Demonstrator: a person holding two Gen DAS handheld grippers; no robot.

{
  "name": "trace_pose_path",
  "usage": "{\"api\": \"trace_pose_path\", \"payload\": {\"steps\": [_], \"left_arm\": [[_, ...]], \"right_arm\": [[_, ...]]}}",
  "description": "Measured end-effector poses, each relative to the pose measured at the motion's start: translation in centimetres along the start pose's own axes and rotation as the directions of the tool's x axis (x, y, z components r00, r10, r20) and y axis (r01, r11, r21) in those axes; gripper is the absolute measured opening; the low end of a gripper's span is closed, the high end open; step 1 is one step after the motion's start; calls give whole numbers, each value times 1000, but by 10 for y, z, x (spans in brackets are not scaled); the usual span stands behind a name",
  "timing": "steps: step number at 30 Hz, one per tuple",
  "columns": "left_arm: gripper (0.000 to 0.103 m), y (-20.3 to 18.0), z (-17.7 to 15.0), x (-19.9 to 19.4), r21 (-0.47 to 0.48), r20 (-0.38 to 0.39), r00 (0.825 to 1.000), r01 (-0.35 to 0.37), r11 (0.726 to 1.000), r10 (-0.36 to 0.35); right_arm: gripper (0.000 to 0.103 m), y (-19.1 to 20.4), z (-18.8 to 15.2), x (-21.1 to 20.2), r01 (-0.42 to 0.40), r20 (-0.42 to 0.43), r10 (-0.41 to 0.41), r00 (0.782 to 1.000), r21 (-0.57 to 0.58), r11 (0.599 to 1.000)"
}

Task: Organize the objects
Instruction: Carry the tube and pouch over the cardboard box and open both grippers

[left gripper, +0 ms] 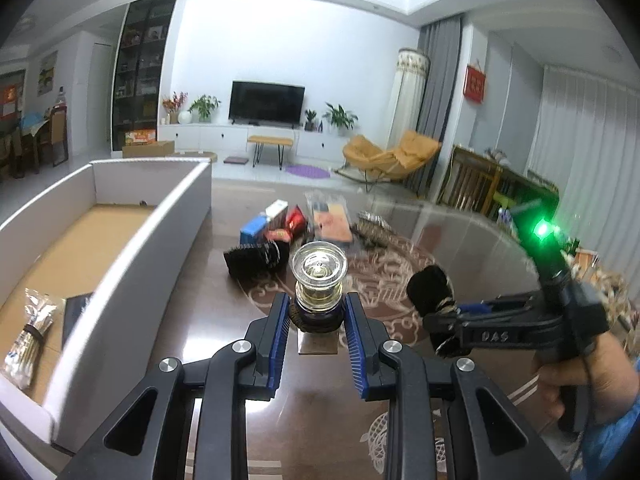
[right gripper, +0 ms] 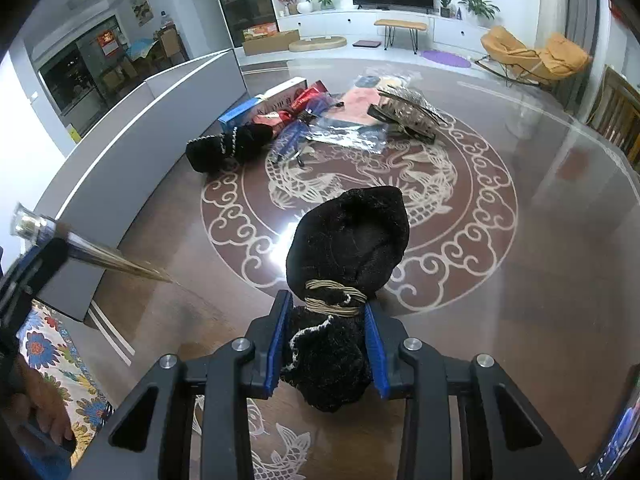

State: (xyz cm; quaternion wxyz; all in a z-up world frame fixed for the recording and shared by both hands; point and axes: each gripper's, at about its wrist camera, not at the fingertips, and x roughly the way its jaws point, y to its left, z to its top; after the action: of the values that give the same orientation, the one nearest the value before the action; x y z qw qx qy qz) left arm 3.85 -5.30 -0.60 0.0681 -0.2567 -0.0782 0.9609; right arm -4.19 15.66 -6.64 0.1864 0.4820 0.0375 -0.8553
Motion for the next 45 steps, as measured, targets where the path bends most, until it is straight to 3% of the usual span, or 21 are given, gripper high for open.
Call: {"api": "trace_pose_path", "payload": {"steps": [8, 13, 16, 20, 25, 26, 28, 30, 32, 34, 36, 37, 40, 42, 45], "left_arm": [[27, 23, 26, -56, -57, 121, 993, 8, 998, -1], [27, 63, 51, -101, -78, 195, 979, -42, 996, 57], [27, 98, 66, -117, -94, 192, 976, -83, 992, 100], [27, 149, 80, -123, -108, 131, 978, -146, 983, 160], [27, 219, 83, -96, -96, -58, 967, -252, 963, 247], [27, 232, 82, -87, -101, -99, 963, -259, 961, 249], [29, 256, 77, -66, -98, -223, 936, -299, 949, 272], [36, 274, 66, -41, -108, -322, 901, -341, 934, 292], [68, 290, 60, -29, -125, -365, 879, -373, 920, 307], [79, 296, 61, -26, -136, -365, 871, -401, 906, 331], [82, 296, 58, -29, -145, -338, 873, -418, 897, 352], [84, 296, 57, -30, -149, -329, 874, -422, 894, 357], [84, 280, 51, -34, -160, -295, 881, -428, 889, 371], [84, 256, 55, -36, -153, -266, 895, -404, 902, 357], [84, 206, 54, -50, -113, -208, 935, -314, 943, 287]], "right_arm": [[36, 23, 9, -9, -21, 10, 22, 1000, -40, 999], [36, 65, 31, -28, -94, 52, 99, 994, -102, 990], [36, 99, 49, -41, -144, 87, 158, 984, -146, 979], [36, 157, 80, -54, -248, 106, 274, 956, -208, 946], [36, 240, 114, -45, -376, 54, 406, 912, -286, 882], [36, 253, 119, -39, -389, 40, 418, 907, -294, 873], [36, 279, 129, -21, -415, 4, 437, 900, -306, 857], [43, 299, 134, 2, -439, -56, 443, 895, -300, 847], [73, 310, 136, 21, -470, -110, 458, 882, -278, 838], [77, 311, 134, 31, -466, -123, 450, 884, -262, 845], [81, 300, 129, 28, -462, -92, 454, 886, -260, 848], [88, 292, 126, 25, -451, -74, 449, 891, -266, 852], [98, 259, 113, 15, -373, 15, 394, 919, -287, 882], [100, 228, 97, 13, -292, 65, 324, 944, -293, 911], [100, 167, 61, 19, -117, 121, 154, 981, -273, 955]]}}
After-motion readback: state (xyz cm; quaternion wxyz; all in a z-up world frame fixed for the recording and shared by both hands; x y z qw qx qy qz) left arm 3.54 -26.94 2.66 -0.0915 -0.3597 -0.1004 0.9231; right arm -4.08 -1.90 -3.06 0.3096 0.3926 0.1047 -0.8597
